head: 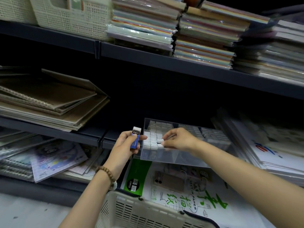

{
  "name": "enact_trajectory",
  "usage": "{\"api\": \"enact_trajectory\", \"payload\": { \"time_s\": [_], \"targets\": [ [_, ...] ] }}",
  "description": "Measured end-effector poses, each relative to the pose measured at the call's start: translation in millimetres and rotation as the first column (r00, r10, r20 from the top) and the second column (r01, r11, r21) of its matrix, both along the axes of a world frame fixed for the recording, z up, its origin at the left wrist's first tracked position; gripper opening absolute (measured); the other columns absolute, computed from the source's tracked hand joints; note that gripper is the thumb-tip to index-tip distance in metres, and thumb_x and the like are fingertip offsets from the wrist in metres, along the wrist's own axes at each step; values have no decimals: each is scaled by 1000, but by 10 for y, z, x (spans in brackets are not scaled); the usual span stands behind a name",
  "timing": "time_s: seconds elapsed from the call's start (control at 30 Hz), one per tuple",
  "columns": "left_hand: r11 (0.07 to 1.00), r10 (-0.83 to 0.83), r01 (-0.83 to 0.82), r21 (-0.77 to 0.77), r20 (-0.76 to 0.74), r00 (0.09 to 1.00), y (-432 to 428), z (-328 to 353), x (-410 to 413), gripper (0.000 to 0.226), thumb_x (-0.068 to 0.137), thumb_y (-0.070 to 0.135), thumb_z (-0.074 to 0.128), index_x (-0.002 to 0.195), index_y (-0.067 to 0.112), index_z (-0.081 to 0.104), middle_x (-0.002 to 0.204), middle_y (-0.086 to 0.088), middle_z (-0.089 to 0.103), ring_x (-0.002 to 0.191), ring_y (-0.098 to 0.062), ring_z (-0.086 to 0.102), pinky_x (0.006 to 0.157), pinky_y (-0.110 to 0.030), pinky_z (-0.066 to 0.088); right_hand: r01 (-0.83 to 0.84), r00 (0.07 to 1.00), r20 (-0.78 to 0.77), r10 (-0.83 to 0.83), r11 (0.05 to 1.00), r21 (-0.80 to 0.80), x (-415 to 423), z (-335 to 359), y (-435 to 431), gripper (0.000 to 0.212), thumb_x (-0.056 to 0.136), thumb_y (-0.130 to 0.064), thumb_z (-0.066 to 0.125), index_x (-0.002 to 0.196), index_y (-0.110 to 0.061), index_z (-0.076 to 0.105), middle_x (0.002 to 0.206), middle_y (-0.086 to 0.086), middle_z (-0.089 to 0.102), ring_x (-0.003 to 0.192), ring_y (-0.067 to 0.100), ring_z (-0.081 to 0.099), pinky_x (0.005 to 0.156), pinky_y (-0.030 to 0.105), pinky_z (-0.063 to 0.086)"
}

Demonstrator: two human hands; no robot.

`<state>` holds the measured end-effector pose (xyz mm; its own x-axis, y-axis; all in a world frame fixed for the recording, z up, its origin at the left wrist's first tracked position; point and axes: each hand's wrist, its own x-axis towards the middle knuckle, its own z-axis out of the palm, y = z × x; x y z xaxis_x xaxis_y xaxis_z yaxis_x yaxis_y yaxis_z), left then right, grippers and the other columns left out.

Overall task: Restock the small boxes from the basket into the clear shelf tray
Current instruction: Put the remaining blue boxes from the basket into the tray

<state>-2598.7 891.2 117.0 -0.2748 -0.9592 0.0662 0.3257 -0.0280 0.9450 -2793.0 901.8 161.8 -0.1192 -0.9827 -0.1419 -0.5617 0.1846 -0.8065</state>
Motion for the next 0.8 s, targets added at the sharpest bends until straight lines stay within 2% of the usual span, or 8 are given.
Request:
{"api": "enact_trajectory", "payload": {
  "time_s": [0.07,0.2,0.37,0.43,0.53,0.6,0.67,0.8],
  "targets": [
    [999,-22,23,-37,33,999,17,-6,-3,9,97,13,41,95,13,50,90,4,73,59,-3,52,55,-15,46,33,999,26,-33,999,-5,8,-17,-21,12,81,-3,71,82,-9,60,80,8,64,66,8,64,54,11,52],
    [988,-34,49,-144,102,994,57,-11,-8,11,94,14,49,99,15,59,81,3,65,70,-5,58,65,-15,50,63,997,42,-61,997,-50,-9,-43,-25,6,80,-7,73,78,-9,67,73,4,67,62,8,66,57,13,55],
    [988,-32,49,-149,115,993,113,-12,-23,14,88,13,58,100,16,64,85,0,62,74,-7,65,69,-18,54,53,999,13,-52,994,-99,-26,-79,-8,9,81,-8,71,74,-11,68,73,6,69,64,9,67,66,18,58],
    [989,-33,48,-138,111,993,136,-10,-53,15,86,11,61,100,13,66,82,-2,66,72,-7,66,66,-18,54,41,999,18,-40,997,-73,-30,-57,-4,6,84,-10,69,79,-7,69,76,8,68,64,10,65,67,18,58],
    [990,-15,26,-137,84,996,161,-23,-99,16,81,10,66,96,13,67,79,-1,72,71,-12,69,63,-18,54,47,997,66,-41,995,-89,-9,43,66,23,91,-22,61,96,0,68,84,9,67,66,11,61,62,15,54],
    [990,0,7,-140,52,999,177,-22,-145,19,75,15,70,93,13,67,79,0,73,71,-15,70,62,-18,54,9,999,52,1,984,-179,2,139,158,26,93,-32,56,98,-11,70,94,4,70,74,9,65,65,16,55],
    [991,17,-15,-136,13,1000,191,-24,-201,27,68,22,73,92,11,67,78,1,73,72,-16,71,62,-18,54,-91,986,118,114,978,-186,28,216,278,23,92,-36,56,97,-19,71,93,-3,72,81,9,68,69,19,56],
    [980,37,-37,-194,1,999,198,-30,-304,34,63,31,74,92,15,67,84,0,73,79,-18,71,65,-21,55,-186,959,175,221,963,-192,54,188,397,20,88,-17,63,106,-8,69,94,4,72,82,11,68,74,25,58]
  ]
}}
